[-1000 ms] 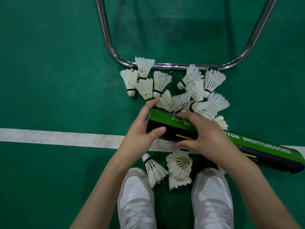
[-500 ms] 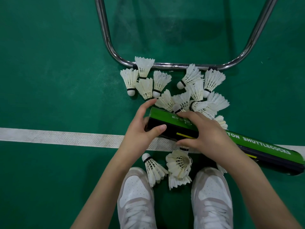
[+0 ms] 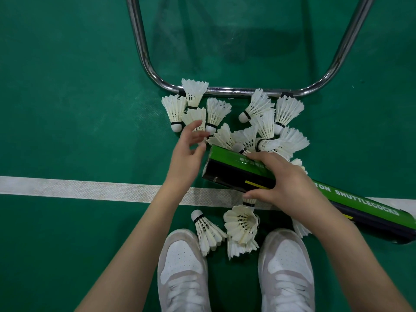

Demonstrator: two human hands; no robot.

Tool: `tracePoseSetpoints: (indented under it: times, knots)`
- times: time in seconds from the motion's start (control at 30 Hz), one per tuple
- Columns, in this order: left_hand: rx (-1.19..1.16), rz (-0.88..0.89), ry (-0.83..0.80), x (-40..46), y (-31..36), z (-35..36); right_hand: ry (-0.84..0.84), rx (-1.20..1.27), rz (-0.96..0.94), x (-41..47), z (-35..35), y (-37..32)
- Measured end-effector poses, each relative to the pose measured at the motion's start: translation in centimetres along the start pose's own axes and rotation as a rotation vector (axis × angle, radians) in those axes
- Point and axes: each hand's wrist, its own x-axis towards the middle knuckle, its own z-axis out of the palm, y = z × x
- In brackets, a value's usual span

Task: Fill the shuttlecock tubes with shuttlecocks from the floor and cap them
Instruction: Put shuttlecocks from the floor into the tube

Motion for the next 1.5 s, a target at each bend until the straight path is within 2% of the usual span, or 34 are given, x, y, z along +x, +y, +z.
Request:
tracePoseSetpoints:
  times: [0.3,0.57,0.73,1.0,1.17,1.5]
  knots:
    - [0.082,-0.026,-0.095,1.6,-0.7,0.4,0.005,-0.009,0.009,-0.1,0.0,0.0]
    - [0.106,-0.032,0.022,1.3,-1.4,0.4,0.009,-0.014,0.015,-0.1,0.1,-0.1]
    - [0.066,0.038,0.092,0.5,-0.4,-0.2,0.012,-0.021,0.01,-0.1,0.1,-0.1]
    - [-0.041,-0.017,0.31,-0.8,0.8,-3.5,0.008,-0.036,0.01,-0.1,0.1,0.1]
    - [-0.081,0.016,0.376,-2.1,1.5,-5.6,0.004,-0.045,0.011,-0.2,0.0,-0.1]
    - [-0.18,0.008,0.183,-4.0,3.2,-4.0,0.004,-0.036,0.013,-0.1,0.0,0.0]
